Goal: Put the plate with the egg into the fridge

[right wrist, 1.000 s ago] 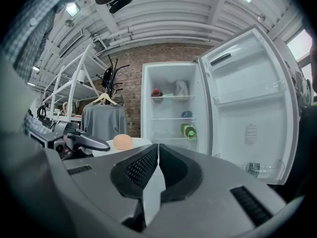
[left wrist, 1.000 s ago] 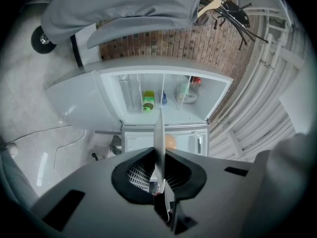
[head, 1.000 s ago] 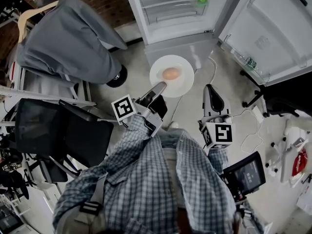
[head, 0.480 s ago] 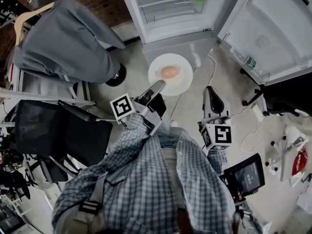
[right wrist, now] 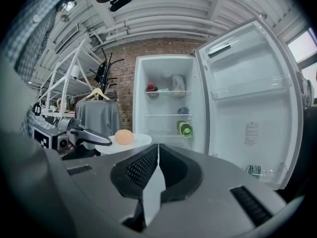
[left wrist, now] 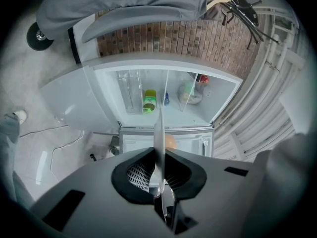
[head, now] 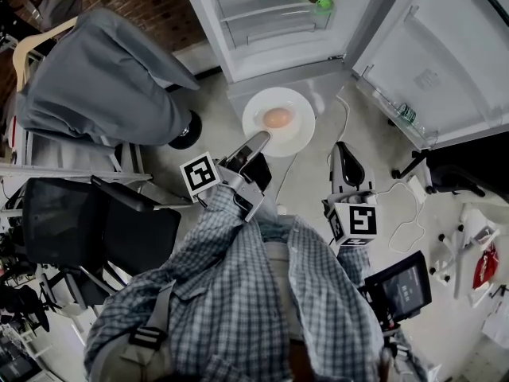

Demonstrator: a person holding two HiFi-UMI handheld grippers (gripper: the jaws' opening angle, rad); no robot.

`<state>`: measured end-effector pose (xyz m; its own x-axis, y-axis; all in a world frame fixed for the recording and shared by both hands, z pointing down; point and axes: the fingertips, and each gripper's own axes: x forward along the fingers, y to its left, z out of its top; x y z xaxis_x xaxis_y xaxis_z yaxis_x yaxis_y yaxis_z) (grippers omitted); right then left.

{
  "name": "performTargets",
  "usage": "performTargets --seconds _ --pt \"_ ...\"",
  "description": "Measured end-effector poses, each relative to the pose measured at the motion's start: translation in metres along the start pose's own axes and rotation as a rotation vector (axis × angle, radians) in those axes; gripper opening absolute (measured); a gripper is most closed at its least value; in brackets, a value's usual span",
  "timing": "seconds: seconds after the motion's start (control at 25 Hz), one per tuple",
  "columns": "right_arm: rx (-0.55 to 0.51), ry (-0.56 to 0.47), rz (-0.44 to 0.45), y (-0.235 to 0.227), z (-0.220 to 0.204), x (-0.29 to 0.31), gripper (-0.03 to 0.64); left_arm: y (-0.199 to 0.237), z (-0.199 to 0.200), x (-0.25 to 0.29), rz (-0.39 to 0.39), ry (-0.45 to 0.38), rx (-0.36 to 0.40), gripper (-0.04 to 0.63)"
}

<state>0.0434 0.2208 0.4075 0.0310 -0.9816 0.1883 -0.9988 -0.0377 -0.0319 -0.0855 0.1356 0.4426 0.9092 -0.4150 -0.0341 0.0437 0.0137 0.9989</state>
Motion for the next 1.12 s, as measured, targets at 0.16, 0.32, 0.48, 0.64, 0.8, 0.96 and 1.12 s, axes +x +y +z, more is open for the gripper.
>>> performTargets --seconds 0.16,0.32,0.48,0.64,0.8,0.96,1.12 --pt "-0.011 -0.006 -0.005 -0.008 0.008 0.022 0.014 0.0 0.016 0.019 0.001 0.011 0.003 0.029" --pt "-0.007 -0.004 -0.013 -0.017 0.014 0.045 0.014 -0.001 0.032 0.04 -0.002 0.021 -0.002 0.029" --pt "-0.006 -0.006 -0.031 -0.025 0.022 0.069 0.014 -0.001 0.049 0.058 0.013 0.048 0.003 0.029" --pt "-0.021 -0.003 -0.043 -0.032 0.023 0.089 0.014 0.002 0.069 0.072 0.019 0.054 -0.011 0.029" --pt "-0.023 0.004 -0.042 -0.03 0.03 0.11 0.014 0.003 0.087 0.085 0.016 0.057 -0.017 0.03" --pt "-0.03 0.006 -0.043 -0.031 0.035 0.132 0.014 0.004 0.103 0.095 0.014 0.066 -0.01 0.03" --pt "-0.043 0.018 -0.042 -0.034 0.033 0.153 0.014 0.01 0.12 0.106 0.015 0.069 -0.017 0.029"
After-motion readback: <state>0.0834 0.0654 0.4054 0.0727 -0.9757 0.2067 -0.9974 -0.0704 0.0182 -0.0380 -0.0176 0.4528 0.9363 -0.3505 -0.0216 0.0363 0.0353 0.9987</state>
